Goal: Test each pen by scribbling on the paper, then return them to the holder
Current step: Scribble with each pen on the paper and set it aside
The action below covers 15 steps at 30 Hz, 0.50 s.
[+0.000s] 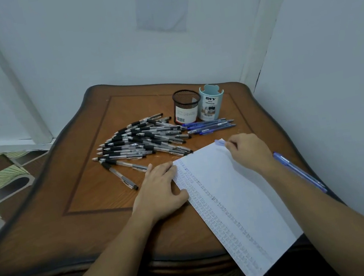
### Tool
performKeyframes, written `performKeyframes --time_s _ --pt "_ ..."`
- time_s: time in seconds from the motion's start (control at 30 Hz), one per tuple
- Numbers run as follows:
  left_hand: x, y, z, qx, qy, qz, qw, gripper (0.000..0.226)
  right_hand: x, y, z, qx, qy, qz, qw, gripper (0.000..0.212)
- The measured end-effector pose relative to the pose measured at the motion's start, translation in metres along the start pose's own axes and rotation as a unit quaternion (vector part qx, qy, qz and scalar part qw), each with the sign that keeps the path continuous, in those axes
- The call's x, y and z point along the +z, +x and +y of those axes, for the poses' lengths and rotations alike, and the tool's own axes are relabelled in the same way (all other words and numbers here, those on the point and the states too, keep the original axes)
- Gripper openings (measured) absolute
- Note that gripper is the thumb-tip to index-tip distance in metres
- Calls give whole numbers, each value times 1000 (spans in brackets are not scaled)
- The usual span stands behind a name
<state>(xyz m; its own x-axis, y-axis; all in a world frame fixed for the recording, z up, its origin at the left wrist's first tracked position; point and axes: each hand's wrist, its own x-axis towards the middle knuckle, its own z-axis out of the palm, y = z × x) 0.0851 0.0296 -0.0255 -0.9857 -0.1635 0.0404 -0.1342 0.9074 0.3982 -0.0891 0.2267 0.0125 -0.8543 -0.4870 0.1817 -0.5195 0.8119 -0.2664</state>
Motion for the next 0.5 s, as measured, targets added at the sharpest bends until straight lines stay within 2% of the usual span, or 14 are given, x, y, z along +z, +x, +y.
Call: performKeyframes --time_s 0.13,0.27,0.33,0.4,0.5 --pt "0 -1 0 -1 0 1 1000 88 -7 -23 2 -10 -107 -23 994 35" --pt "0 -1 0 -1 5 -2 1000 88 -17 -28 0 25 -100 -80 991 53" --pt "0 -1 1 0 6 -3 1000 88 -20 -29 2 31 -142 -101 984 52" --pt "0 -1 0 1 3 4 1000 88 -18 -31 5 29 -180 -88 979 51" --pt "0 -1 0 2 -2 9 1000 87 -21 -29 11 66 -190 -80 976 33"
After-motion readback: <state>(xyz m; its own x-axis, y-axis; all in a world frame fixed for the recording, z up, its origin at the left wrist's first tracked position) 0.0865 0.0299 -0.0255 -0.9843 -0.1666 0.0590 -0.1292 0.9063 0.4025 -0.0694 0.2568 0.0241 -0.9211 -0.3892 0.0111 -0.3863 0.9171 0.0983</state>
